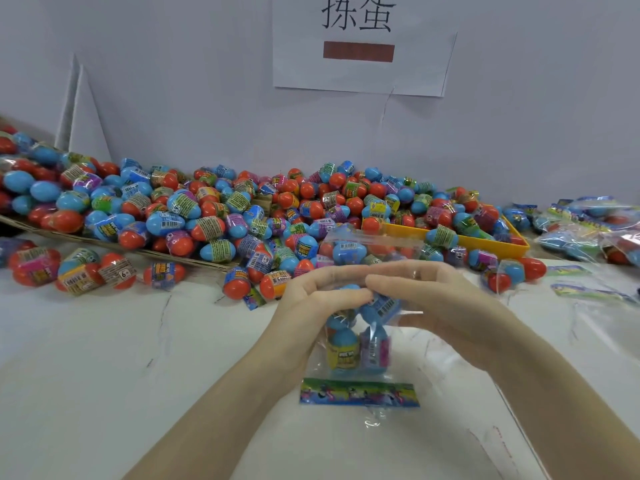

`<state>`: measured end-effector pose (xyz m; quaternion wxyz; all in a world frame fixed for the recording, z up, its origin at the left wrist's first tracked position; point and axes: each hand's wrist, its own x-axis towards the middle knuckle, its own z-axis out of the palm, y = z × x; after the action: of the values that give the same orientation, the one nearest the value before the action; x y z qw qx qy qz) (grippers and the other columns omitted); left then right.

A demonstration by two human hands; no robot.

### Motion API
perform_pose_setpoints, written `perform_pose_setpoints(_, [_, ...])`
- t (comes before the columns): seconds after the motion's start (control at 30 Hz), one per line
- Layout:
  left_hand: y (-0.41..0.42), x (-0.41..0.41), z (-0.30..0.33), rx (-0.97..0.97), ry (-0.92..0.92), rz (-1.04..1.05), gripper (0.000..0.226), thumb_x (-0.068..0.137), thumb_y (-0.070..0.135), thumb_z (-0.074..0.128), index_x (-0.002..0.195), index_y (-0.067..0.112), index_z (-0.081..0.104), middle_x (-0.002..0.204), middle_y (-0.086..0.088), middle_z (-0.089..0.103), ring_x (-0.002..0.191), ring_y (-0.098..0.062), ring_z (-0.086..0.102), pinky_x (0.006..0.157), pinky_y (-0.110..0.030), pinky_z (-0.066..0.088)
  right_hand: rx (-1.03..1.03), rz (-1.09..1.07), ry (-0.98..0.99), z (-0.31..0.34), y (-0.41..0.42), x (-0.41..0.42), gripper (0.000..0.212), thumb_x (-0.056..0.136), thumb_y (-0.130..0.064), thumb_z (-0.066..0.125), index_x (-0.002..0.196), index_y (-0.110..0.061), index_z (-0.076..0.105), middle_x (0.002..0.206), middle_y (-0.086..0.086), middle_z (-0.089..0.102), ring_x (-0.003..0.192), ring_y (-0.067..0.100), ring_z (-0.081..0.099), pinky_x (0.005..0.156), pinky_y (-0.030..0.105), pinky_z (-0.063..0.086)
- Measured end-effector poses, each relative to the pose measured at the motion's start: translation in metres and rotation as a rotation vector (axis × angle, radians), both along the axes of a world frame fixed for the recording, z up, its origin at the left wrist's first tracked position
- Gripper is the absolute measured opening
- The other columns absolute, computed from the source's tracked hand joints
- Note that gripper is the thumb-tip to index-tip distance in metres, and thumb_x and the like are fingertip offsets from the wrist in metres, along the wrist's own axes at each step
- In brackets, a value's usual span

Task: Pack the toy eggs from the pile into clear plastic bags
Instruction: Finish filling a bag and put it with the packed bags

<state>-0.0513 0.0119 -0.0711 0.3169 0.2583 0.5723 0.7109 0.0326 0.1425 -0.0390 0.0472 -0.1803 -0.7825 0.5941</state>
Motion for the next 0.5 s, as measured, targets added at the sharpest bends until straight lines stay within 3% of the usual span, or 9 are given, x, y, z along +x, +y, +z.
perform_pose_setpoints(0.07, [0.001, 0.0, 0.0, -0.029, -0.012, 0.02, 0.025, 0.071, 0.017, 0.067, 0.095, 0.017, 0.072, 0.094, -0.006, 0.073, 0.094, -0.024, 0.068, 0.081, -0.04, 0.053, -0.073, -0.022, 0.053, -0.0062, 0.0043, -0.0038, 0.024, 0.074, -0.026, 0.068, 0.097, -0.018, 0.072, 0.091, 0.003, 0.073, 0.084, 0.012, 0.069, 0.069, 0.022, 0.056])
perform_pose_setpoints(0.13, [0.0013, -0.0009, 0.0, -0.053, 0.002, 0.062, 0.02, 0.075, 0.022, 0.066, 0.093, 0.018, 0.072, 0.091, -0.006, 0.074, 0.09, -0.025, 0.068, 0.079, -0.04, 0.053, -0.115, -0.089, 0.125, -0.0095, 0.0077, -0.0049, 0.008, 0.076, -0.014, 0.068, 0.081, -0.017, 0.074, 0.079, 0.002, 0.073, 0.071, 0.009, 0.069, 0.06, 0.018, 0.055])
perform_pose_setpoints(0.2, [0.001, -0.0021, -0.0005, -0.061, 0.056, 0.099, 0.015, 0.079, 0.021, 0.065, 0.092, 0.017, 0.072, 0.088, -0.002, 0.074, 0.085, -0.017, 0.069, 0.072, -0.03, 0.055, -0.098, -0.14, 0.192, -0.0114, 0.0078, -0.0063, 0.008, 0.075, -0.01, 0.069, 0.072, -0.016, 0.074, 0.072, 0.001, 0.072, 0.065, 0.006, 0.067, 0.055, 0.015, 0.053])
perform_pose_setpoints(0.27, [-0.0005, -0.0022, -0.0002, -0.049, 0.138, 0.132, 0.012, 0.078, 0.021, 0.067, 0.087, 0.017, 0.073, 0.08, 0.003, 0.074, 0.077, -0.008, 0.068, 0.061, -0.018, 0.054, -0.086, -0.126, 0.22, -0.0113, 0.0055, -0.007, 0.006, 0.071, -0.02, 0.071, 0.077, -0.018, 0.073, 0.071, -0.001, 0.072, 0.065, 0.005, 0.067, 0.056, 0.015, 0.052])
perform_pose_setpoints(0.33, [-0.0013, -0.0011, 0.0001, -0.02, 0.187, 0.161, 0.011, 0.073, 0.022, 0.068, 0.081, 0.017, 0.073, 0.071, 0.007, 0.073, 0.067, -0.001, 0.066, 0.051, -0.011, 0.047, -0.051, -0.057, 0.156, -0.0099, 0.0044, -0.0064, 0.035, 0.057, -0.041, 0.071, 0.09, -0.027, 0.068, 0.076, -0.009, 0.072, 0.071, 0.001, 0.067, 0.061, 0.016, 0.051])
perform_pose_setpoints(0.4, [-0.0011, -0.0009, -0.0008, 0.007, 0.173, 0.195, 0.006, 0.076, 0.017, 0.068, 0.076, 0.019, 0.073, 0.067, 0.009, 0.072, 0.062, 0.002, 0.064, 0.048, -0.009, 0.044, -0.012, 0.014, 0.044, -0.0096, 0.0051, -0.0059, 0.057, 0.046, -0.049, 0.072, 0.099, -0.031, 0.063, 0.082, -0.015, 0.072, 0.077, -0.001, 0.066, 0.063, 0.018, 0.05])
perform_pose_setpoints(0.43, [-0.0009, -0.0014, -0.0016, 0.018, 0.158, 0.215, 0.008, 0.077, 0.015, 0.068, 0.074, 0.02, 0.073, 0.066, 0.008, 0.071, 0.063, 0.002, 0.065, 0.049, -0.009, 0.045, -0.01, 0.041, 0.01, -0.0112, 0.0059, -0.0062, 0.057, 0.045, -0.046, 0.075, 0.099, -0.03, 0.064, 0.084, -0.014, 0.072, 0.078, 0.0, 0.067, 0.063, 0.019, 0.052])
perform_pose_setpoints(0.5, [-0.0006, -0.002, -0.0013, 0.031, 0.118, 0.226, 0.006, 0.074, 0.021, 0.069, 0.069, 0.021, 0.073, 0.066, 0.007, 0.071, 0.064, -0.001, 0.064, 0.052, -0.011, 0.046, -0.046, 0.026, 0.023, -0.0129, 0.0027, -0.0072, 0.032, 0.055, -0.032, 0.08, 0.085, -0.027, 0.07, 0.081, -0.011, 0.072, 0.074, 0.002, 0.067, 0.061, 0.016, 0.053])
